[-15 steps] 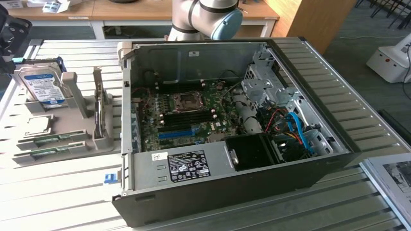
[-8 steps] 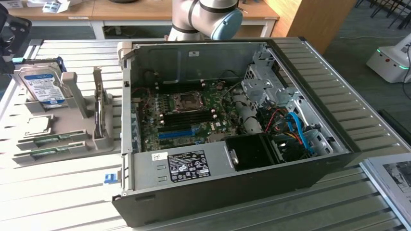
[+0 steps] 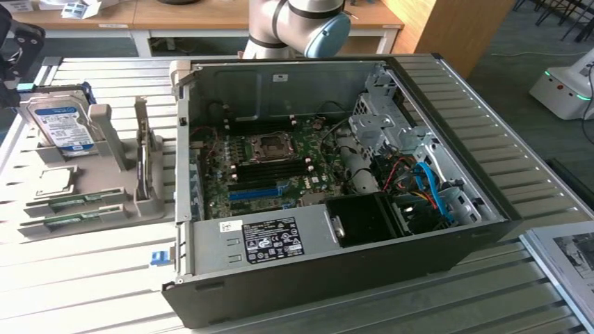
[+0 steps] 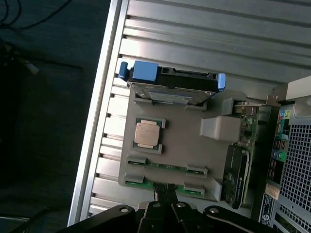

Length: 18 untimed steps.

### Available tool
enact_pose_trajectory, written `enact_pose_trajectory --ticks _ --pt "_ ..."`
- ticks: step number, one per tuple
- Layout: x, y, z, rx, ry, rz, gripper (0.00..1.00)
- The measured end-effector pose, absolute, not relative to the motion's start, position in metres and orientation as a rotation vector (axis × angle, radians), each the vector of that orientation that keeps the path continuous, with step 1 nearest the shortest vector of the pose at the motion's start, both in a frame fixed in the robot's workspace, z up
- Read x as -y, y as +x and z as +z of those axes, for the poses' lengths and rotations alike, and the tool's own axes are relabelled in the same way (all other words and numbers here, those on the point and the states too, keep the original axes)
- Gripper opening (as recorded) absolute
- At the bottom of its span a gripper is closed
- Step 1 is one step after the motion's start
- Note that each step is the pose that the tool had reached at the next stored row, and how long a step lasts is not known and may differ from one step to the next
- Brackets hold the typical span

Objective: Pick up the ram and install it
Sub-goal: 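Pick up the ram and move it above insertion slot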

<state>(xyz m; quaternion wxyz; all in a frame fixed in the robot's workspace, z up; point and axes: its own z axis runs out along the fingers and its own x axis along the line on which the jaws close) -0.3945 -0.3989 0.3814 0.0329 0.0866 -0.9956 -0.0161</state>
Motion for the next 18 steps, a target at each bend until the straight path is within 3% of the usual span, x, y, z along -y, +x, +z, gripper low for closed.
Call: enact_pose_trajectory --ticks 18 --pt "0.3989 -0.3945 0.3812 3.013 0.603 -0.038 0.1"
